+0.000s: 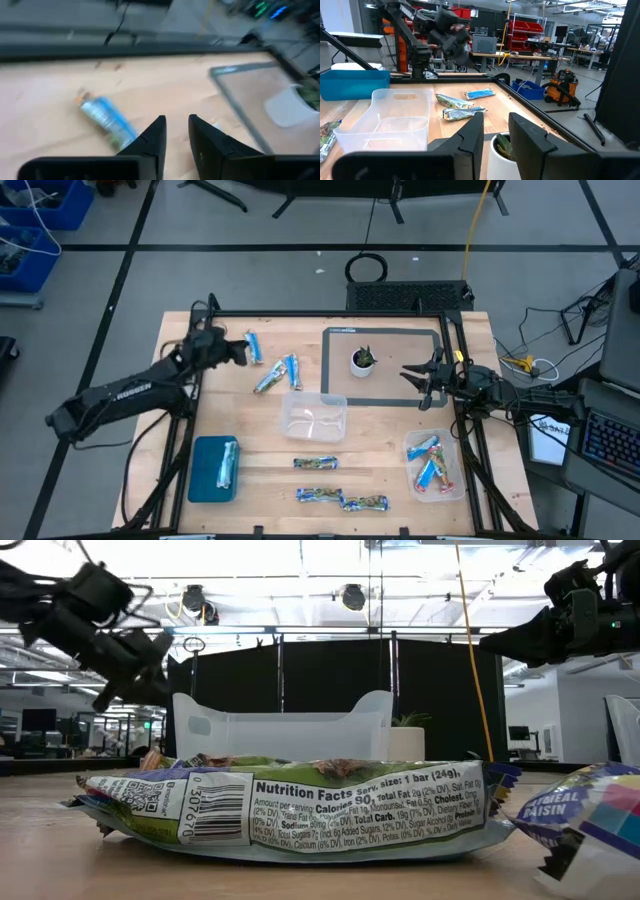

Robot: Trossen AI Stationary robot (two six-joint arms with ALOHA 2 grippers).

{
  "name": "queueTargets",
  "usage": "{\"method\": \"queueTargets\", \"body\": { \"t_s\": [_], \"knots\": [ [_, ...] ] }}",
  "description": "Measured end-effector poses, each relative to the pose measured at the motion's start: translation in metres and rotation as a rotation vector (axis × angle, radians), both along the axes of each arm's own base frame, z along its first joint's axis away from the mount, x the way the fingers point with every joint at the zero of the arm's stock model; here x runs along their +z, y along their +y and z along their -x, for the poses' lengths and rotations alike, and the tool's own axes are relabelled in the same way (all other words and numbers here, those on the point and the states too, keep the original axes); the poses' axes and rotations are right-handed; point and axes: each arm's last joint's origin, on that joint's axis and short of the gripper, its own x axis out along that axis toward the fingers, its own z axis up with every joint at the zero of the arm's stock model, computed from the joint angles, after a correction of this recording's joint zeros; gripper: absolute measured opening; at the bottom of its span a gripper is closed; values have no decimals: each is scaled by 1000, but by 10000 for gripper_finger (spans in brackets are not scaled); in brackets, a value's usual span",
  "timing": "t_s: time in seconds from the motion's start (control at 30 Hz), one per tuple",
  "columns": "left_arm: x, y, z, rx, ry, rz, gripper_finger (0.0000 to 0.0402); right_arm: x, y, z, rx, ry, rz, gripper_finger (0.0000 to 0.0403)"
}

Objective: Pick and place Granola Bars by type
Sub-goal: Put the orange granola bar into the blue bin

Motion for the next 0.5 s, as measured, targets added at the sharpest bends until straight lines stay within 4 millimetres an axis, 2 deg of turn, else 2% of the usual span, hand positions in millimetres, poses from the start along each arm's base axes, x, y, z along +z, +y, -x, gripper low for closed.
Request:
{"method": "queueTargets", "body": {
  "t_s": [0.13,0.3,0.4,0.5],
  "knots": [
    [13,19,-4,-1,19,116,129,0,0,0,0,0,0,82],
    [25,41,-21,-45,137,183,201,0,0,0,0,0,0,82],
    [25,53,-31,-37,240,267,237,0,0,0,0,0,0,82],
    [20,63,-38,20,368,369,254,0,0,0,0,0,0,82]
  ]
}}
